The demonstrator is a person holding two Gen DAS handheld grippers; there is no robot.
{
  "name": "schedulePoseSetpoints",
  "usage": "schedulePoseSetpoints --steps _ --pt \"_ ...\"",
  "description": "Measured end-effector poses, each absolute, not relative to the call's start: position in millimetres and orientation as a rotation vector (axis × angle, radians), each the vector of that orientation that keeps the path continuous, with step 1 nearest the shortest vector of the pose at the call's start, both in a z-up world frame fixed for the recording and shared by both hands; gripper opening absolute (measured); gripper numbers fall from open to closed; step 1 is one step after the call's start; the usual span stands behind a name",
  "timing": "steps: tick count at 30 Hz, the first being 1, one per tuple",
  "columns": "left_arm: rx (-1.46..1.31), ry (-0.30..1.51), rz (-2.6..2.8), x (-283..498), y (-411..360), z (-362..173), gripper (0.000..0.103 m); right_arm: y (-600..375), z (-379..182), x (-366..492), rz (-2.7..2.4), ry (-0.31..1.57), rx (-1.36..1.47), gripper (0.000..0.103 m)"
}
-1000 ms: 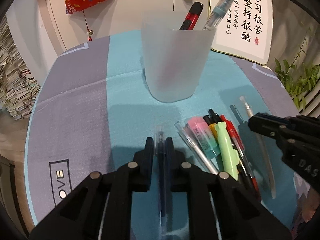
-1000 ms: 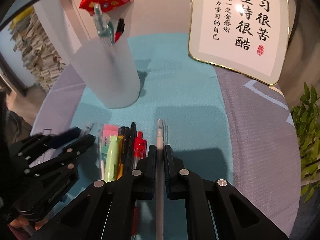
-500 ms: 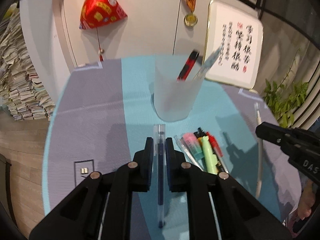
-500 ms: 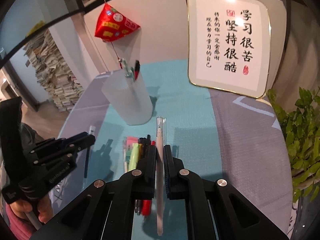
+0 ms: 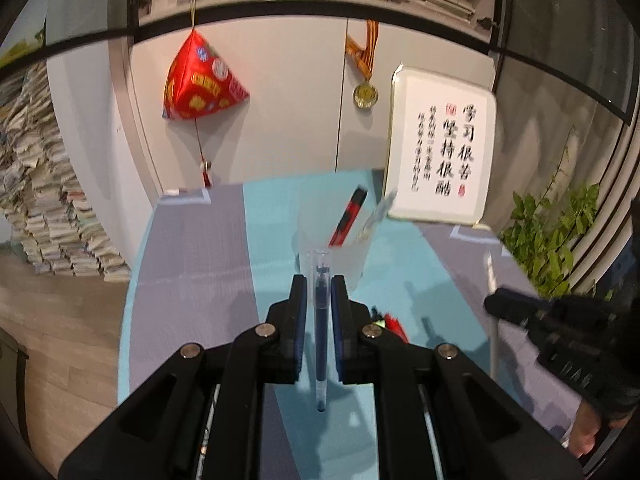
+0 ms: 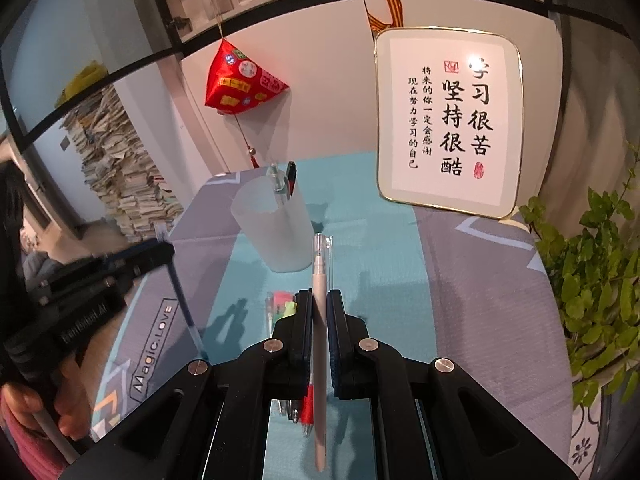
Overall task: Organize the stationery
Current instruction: 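Lift the blue pen over the cup with the left gripper while the right holds the white pen, then open the left gripper to drop the blue pen into the cup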
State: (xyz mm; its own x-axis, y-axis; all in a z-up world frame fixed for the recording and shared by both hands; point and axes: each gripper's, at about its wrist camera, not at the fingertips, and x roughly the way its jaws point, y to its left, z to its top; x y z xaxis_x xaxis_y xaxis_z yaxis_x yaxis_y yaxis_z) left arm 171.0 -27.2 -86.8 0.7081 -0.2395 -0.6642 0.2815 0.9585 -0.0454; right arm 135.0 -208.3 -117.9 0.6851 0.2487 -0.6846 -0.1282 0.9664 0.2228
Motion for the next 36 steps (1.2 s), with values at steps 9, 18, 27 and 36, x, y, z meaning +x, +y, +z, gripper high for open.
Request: schedulePoseSetpoints --steps 9,18,27,36 --pt "0.094 0.58 -0.278 195.6 -45.9 -26.8 0.01 -208.4 -119.3 132.6 0.217 0.791 0.158 0.008" --pt "0.067 0.54 -0.274 241.6 -60.4 -19.0 0.01 -217.1 -117.1 134.2 0.192 0.785 0.162 0.008" --pt "0.049 0.631 -0.257 270.9 -60.0 -70.6 0.01 -229.9 -117.5 139.7 0.156 0.785 0.177 0.008" --pt "0.05 0.673 -0.27 261.9 -56.4 -90.1 0.01 -227.1 -122.9 144.5 0.163 0.799 0.182 0.008"
